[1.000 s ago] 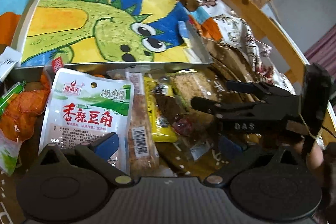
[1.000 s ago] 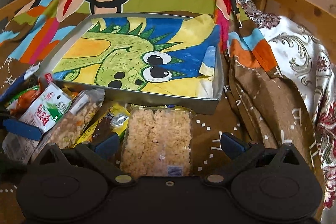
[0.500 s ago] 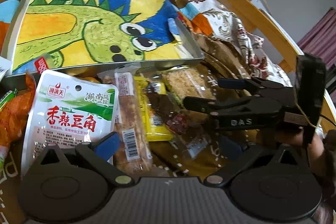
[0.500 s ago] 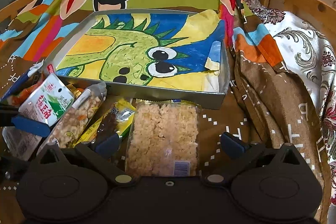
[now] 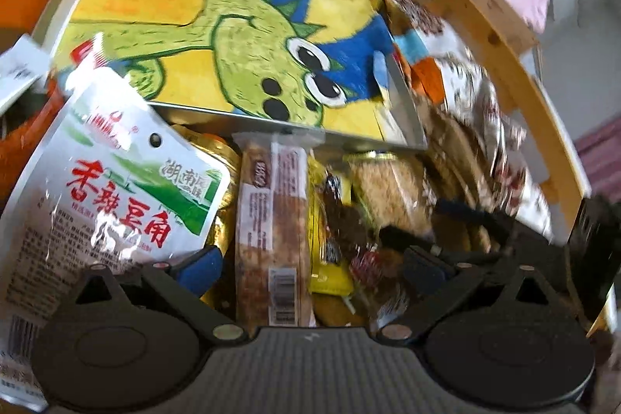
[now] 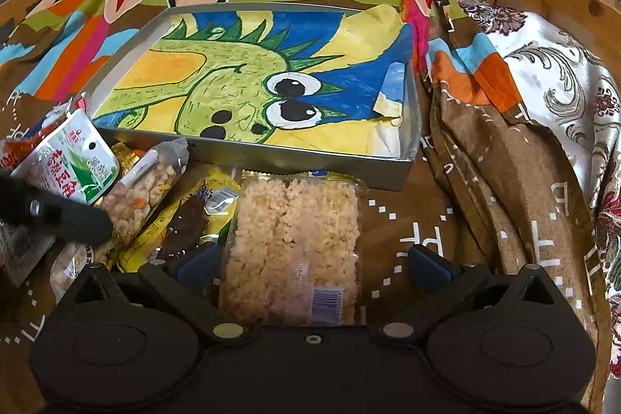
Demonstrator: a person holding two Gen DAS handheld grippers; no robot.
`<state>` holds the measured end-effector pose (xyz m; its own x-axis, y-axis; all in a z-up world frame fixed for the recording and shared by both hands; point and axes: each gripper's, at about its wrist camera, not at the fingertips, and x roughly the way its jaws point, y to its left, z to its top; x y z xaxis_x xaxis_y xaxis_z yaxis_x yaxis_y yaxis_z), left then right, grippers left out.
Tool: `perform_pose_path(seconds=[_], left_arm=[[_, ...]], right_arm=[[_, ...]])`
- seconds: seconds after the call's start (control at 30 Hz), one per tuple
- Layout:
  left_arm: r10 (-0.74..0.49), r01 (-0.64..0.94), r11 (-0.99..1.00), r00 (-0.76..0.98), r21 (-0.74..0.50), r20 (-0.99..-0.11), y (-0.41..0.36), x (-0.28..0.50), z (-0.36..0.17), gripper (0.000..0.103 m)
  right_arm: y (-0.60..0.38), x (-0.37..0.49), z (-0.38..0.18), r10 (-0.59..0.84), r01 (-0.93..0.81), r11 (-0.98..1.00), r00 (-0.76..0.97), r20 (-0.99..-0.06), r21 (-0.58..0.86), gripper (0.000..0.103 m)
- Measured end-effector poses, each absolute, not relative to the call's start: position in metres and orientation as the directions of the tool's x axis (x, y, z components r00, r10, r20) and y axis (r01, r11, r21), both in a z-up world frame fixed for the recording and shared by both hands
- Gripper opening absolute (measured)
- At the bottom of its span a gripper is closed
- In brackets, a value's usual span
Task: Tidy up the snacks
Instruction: 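Lower the left tool toward the granola bar while the right tool approaches the puffed-rice bar, then close the left tool on the granola bar while the right tool grasps the puffed-rice bar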
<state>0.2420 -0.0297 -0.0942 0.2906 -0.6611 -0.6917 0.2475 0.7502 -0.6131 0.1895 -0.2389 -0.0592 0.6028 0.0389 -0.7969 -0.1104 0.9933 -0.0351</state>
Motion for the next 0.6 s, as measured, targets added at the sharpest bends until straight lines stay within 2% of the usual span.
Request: perform_pose_path(seconds=[0.17,0.33,0.6], left_arm=[[-0.649,0.233,0.761,0.3,-0.606,-0.699,-0.035,0.243,-0.095,0.102],[-0.64,0.24,0.768,0.302,-0.593,-0.706,-0.041,0.243,-0.098,0.102],[-0.656,0.109,0.74,0.336,-0.664,-0.676,-0.017,0.244,-0.101,0.081]], right_arm=[[-0.222,0.192,-0.071,0.038,-0.157,0.985,0.581,-0.813,-0.066,0.102],[-0.201,0.19,-0.079,-0.019,-0.225,0.954,0.612,-0.791,-0.197,0.102],[-0.218,0.191,-0.074,0.024,-0.149,0.986,0.583,-0.812,-0.078,0.097]])
